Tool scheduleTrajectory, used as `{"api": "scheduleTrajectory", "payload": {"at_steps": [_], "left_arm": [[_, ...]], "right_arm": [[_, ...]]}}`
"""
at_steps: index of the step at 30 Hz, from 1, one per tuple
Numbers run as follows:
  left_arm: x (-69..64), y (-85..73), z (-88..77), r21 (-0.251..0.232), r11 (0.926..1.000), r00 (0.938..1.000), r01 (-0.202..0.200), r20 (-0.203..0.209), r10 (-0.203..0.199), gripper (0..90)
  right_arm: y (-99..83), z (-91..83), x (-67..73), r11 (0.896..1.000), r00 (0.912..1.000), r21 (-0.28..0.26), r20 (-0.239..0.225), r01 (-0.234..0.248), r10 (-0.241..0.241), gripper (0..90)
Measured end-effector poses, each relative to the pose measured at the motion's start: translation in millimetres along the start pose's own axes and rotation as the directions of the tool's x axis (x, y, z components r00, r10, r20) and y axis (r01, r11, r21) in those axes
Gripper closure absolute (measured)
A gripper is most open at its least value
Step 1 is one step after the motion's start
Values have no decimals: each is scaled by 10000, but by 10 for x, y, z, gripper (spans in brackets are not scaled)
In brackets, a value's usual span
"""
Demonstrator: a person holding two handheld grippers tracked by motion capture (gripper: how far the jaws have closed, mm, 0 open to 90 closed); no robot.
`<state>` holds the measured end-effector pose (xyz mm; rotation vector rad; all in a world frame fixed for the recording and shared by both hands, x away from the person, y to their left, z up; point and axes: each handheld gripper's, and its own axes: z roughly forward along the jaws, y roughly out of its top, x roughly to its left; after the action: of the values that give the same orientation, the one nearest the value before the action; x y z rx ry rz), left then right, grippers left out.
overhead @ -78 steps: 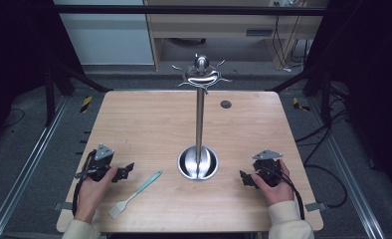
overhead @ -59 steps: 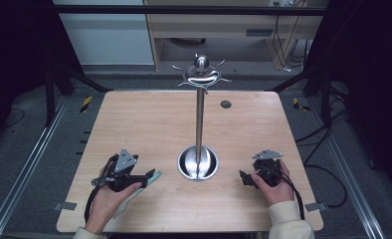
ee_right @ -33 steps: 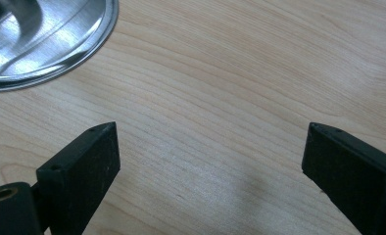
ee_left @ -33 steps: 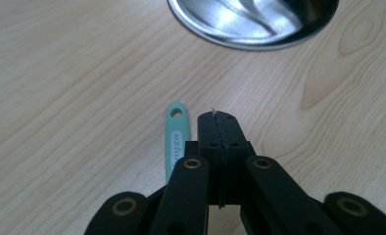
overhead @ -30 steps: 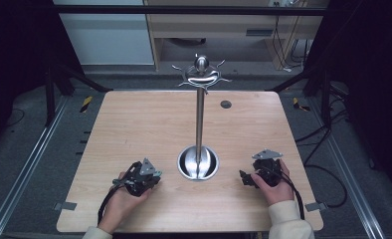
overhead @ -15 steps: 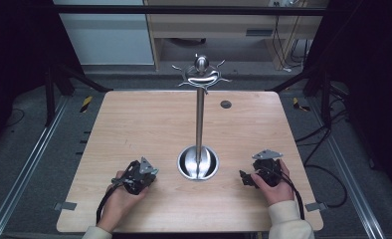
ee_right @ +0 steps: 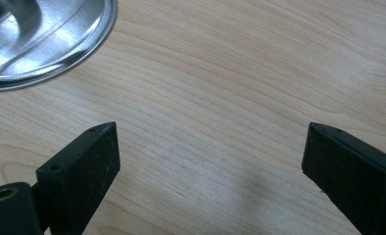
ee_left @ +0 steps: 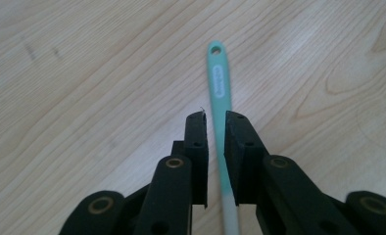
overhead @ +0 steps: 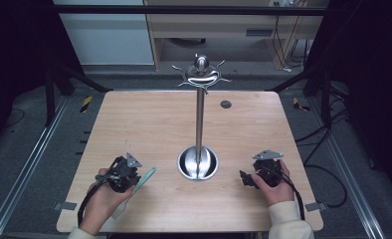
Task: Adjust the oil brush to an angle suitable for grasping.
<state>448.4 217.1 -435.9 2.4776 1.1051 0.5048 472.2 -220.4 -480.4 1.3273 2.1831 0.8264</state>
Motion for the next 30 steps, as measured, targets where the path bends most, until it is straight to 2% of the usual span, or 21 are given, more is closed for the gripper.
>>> {"api": "scheduleTrajectory", "payload": {"at_steps": [1,3,4,8,9,12,15,20,21,27,30], "left_arm": [[32,1,-74,347,9993,9999,103,27,-104,752],[45,2,-100,477,9988,9999,117,29,-118,712],[54,9,-125,846,9963,9996,182,206,-201,687],[65,19,-108,1330,9908,9987,260,408,-317,618],[65,19,-108,1330,9908,9987,260,408,-317,610],[75,9,-47,1726,9846,9963,286,753,-421,619],[83,-2,-7,1888,9815,9950,317,867,-489,624],[98,-30,108,2463,9690,9919,206,1164,-507,633],[98,-30,108,2463,9690,9919,206,1164,-507,632],[83,-37,192,2846,9586,9899,-22,1366,-383,646],[64,-43,215,2948,9556,9886,24,1430,-466,661]], "right_arm": [[2,-2,0,10000,10000,-16,-45,-11,11,78],[4,-3,1,10000,9999,-6,-77,-67,67,78],[4,-3,0,10000,9999,-2,-66,-81,81,78],[2,-8,-10,10000,10000,-65,-62,-64,64,78],[2,-8,-10,10000,10000,-65,-62,-64,64,78],[1,-5,-11,10000,10000,-62,-67,-60,59,78],[1,-4,-10,10000,10000,-54,-64,-63,62,78],[1,-2,-8,10000,9999,-39,-66,-77,77,78],[1,-2,-8,10000,9999,-39,-66,-77,77,78],[0,-4,-14,10000,10000,-59,-62,-54,54,78],[0,-5,-13,10000,10000,-61,-63,-55,54,78]]}}
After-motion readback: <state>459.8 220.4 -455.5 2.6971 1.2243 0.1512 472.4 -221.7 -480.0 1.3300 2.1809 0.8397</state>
